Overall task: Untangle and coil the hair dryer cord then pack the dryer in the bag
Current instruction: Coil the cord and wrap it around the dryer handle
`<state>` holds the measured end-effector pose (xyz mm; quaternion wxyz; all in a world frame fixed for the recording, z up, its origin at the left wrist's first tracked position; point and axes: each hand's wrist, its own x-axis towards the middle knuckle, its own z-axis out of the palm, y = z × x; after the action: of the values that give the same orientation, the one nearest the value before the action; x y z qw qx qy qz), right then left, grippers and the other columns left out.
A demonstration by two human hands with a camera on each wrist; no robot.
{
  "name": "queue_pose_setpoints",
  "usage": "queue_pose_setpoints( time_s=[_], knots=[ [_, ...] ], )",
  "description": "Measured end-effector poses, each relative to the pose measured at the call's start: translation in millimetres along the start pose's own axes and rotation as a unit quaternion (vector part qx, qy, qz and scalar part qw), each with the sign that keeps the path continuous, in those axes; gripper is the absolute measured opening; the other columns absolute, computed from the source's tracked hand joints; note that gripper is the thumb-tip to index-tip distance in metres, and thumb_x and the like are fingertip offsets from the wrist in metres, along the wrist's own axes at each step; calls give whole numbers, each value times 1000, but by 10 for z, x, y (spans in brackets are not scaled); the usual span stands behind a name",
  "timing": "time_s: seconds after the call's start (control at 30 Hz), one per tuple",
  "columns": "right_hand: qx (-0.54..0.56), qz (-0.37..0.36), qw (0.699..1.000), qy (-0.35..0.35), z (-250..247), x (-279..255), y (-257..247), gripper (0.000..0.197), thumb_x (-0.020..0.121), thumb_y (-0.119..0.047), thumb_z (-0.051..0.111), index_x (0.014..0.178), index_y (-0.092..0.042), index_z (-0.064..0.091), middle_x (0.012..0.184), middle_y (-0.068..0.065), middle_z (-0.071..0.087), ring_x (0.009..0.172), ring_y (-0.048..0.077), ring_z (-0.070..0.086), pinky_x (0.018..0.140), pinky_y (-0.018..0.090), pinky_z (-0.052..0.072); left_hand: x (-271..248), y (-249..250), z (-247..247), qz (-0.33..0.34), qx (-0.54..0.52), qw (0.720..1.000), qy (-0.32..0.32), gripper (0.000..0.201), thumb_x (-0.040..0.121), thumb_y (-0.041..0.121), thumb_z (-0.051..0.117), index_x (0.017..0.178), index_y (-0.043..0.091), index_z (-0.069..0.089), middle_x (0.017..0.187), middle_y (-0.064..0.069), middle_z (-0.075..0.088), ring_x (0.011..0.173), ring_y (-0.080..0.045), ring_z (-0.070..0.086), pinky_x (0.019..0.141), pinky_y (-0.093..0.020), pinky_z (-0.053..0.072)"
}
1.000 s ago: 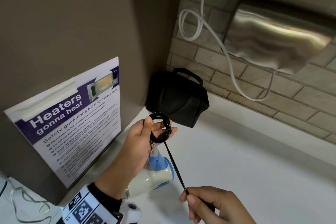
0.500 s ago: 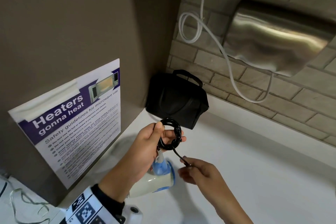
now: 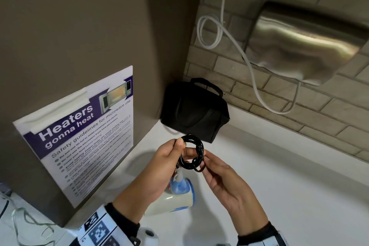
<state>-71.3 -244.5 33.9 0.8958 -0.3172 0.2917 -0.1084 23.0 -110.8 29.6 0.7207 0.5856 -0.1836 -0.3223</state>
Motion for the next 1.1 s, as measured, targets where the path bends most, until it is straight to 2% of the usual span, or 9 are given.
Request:
queue_pose_setpoints(
  time_s=[0.17,0.23,0.33,0.43,0.53,0.73,0.93,1.03,1.1],
  knots=[
    [-64,2,998,-16,20,-18,74,46,88,21,36,120,-4,58,85,14,67,55,11,58,53,19,54,-22,0,47,-1,4,1000,1,35,102,33,36,93,16,65,83,2,75,86,-24,66,87,-42,49],
    [-141,-17,989,-31,30,-73,135,44,90,18,38,118,-6,61,79,7,68,56,9,55,55,19,52,-19,1,55,-7,-4,1000,15,36,101,34,37,86,16,65,64,7,64,71,-25,53,71,-37,43],
    [-231,-50,971,-39,39,-143,219,34,94,7,44,113,-9,68,88,3,71,64,12,53,62,22,49,-5,-36,64,-7,-10,999,33,37,99,38,40,73,22,61,60,8,53,64,-19,44,61,-32,37],
    [-278,-84,957,-20,45,-201,254,35,94,6,45,109,-13,71,75,-3,68,60,16,43,65,28,40,13,-66,68,-7,-29,999,36,36,99,38,41,69,26,56,60,7,50,68,-22,43,69,-39,37],
    [-312,-116,943,-10,56,-246,256,36,95,5,46,106,-17,73,83,-2,72,63,19,43,71,33,44,27,-80,49,-11,-27,999,29,34,98,41,41,72,28,58,64,4,49,71,-24,46,73,-41,39],
    [-374,-175,911,-1,66,-274,218,36,94,5,46,100,-17,75,82,-3,72,55,10,53,63,23,51,27,-107,20,-29,-23,999,-24,32,86,54,48,92,26,62,89,-3,62,90,-22,58,91,-46,45],
    [-343,-180,921,-32,86,-247,154,25,92,3,52,101,-11,71,89,6,74,80,17,69,85,33,57,22,-74,-4,-37,-45,997,-53,30,100,37,39,81,31,62,87,3,64,89,-15,57,94,-39,40],
    [-319,-195,927,-26,54,-199,131,19,88,4,58,101,-6,68,76,15,60,75,23,66,82,35,57,45,-50,-11,-57,-96,993,-39,25,98,35,43,106,25,64,109,-4,68,112,-21,58,109,-43,36],
    [-311,-205,928,-28,50,-183,106,17,87,5,59,101,-2,65,76,19,53,71,23,62,75,30,56,32,6,-30,-75,-158,983,-45,29,102,23,36,110,12,62,111,-12,65,111,-25,56,107,-42,35]
  ],
)
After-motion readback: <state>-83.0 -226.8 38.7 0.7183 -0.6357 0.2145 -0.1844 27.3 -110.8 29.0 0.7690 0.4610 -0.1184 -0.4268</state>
